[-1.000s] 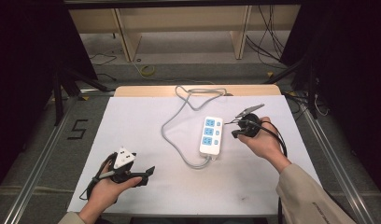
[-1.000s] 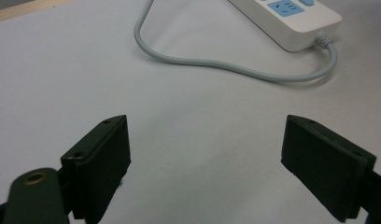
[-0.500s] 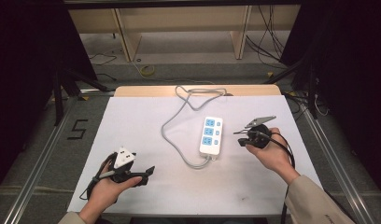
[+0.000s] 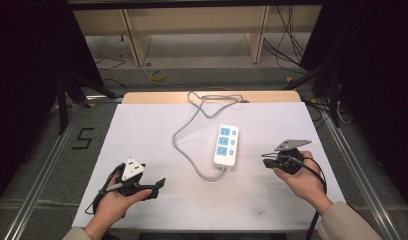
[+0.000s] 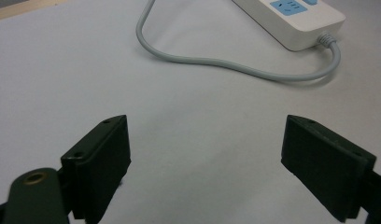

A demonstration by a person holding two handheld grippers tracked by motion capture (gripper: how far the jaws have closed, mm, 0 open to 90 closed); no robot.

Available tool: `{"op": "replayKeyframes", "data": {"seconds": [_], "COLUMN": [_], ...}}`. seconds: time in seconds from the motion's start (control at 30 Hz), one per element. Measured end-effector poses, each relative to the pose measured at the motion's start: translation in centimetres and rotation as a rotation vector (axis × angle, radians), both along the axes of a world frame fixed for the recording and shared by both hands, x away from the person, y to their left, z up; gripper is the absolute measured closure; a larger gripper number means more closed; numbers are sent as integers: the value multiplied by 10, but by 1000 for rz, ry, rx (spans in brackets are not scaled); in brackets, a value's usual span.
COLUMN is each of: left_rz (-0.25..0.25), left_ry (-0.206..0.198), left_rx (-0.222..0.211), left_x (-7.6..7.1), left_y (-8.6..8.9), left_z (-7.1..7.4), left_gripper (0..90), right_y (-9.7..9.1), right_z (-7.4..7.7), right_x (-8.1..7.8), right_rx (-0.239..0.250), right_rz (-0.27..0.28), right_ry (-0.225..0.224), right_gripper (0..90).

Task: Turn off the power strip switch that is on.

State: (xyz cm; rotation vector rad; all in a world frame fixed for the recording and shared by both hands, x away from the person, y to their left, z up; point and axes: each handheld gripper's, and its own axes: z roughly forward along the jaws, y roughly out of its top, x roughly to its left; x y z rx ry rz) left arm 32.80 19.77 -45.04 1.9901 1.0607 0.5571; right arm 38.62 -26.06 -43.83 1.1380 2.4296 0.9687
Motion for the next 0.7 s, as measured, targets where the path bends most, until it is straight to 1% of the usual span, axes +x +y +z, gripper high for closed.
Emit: {"op": "replayKeyframes", "data": {"seconds": [0.3, 0.33, 0.53, 0.7], "left_rz": [-1, -1, -6, -5], "left_ry": [-3, -4, -4, -1], "left_rx": [-3, -3, 1, -1], "left_x": [-1, -1, -1, -1], "left_y": [0, 0, 0, -1], "left_z": [0, 0, 1, 0], "left_gripper": [152, 152, 152, 153], "right_y": [-5, -5, -9, -12], "right_z": [-4, -5, -5, -5], "right_x": [-17, -19, -26, -30], "right_rx": [40, 48, 84, 113], "right_rz": [11, 12, 18, 9], "right_ry": [-26, -28, -72, -101], "right_gripper": [899, 859, 765, 616]}}
